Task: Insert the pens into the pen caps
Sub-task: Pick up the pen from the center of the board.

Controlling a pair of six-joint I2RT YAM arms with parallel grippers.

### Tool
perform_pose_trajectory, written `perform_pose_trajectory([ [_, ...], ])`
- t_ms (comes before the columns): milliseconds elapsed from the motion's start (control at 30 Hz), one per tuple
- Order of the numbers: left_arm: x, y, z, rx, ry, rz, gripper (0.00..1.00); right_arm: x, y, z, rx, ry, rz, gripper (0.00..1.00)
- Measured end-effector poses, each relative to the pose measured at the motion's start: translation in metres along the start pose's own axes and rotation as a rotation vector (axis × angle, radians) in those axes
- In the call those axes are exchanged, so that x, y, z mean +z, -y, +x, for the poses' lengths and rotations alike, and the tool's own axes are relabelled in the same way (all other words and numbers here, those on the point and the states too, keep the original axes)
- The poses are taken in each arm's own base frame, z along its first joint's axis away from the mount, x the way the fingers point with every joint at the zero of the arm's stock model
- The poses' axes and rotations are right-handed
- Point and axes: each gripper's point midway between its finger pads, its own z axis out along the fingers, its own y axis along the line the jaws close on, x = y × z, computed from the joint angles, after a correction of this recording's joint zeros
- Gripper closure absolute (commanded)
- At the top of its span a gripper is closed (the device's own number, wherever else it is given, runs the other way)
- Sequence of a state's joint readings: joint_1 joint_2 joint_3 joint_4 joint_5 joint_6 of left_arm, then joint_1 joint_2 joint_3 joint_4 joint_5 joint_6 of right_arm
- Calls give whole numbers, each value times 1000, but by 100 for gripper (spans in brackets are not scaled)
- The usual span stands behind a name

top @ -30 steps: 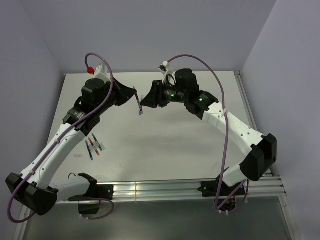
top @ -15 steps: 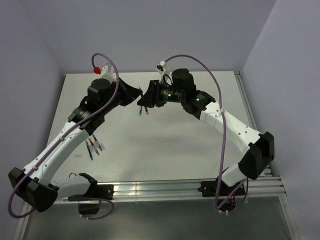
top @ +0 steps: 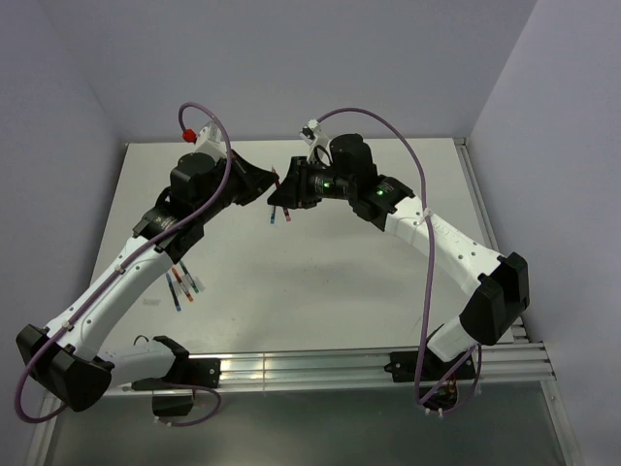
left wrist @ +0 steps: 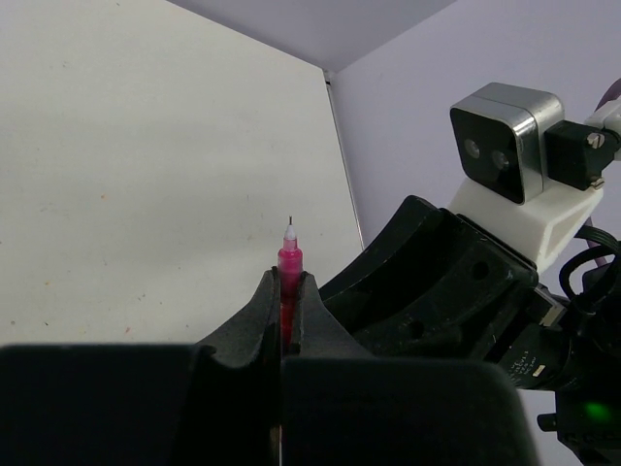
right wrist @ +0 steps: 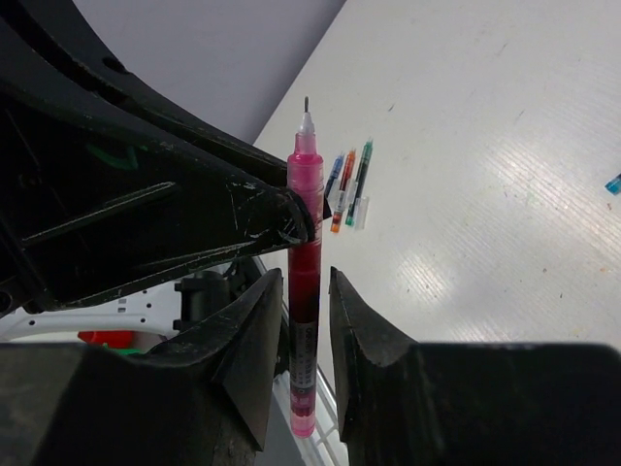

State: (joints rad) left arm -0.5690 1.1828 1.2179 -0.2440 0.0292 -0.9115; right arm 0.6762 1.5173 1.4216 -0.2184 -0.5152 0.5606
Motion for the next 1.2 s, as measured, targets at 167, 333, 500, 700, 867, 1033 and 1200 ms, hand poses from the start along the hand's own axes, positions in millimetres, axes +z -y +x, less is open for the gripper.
perform_pose_trajectory([
  [167, 0, 0, 0, 0, 0, 0, 100, 1, 1, 0, 1, 1, 4, 74],
  [333, 0, 0, 0, 0, 1, 1, 100, 1, 2, 0, 1, 3, 9, 85],
  [500, 0, 0, 0, 0, 6, 7, 100, 1, 3, -1, 3, 5, 13, 100],
  [700, -3, -1, 0, 4, 18, 20, 80, 1, 4, 0, -4, 2, 17, 100],
  [867, -10, 1, -2, 20, 31, 26, 55, 1, 7, 2, -20, -1, 33, 100],
  [1033, -26, 5, -15, 37, 87, 27, 47, 0, 12, 4, -38, -7, 56, 100],
  [1200, -43, -18, -22, 45, 122, -109, 52, -1, 20, 7, -64, -16, 87, 100],
])
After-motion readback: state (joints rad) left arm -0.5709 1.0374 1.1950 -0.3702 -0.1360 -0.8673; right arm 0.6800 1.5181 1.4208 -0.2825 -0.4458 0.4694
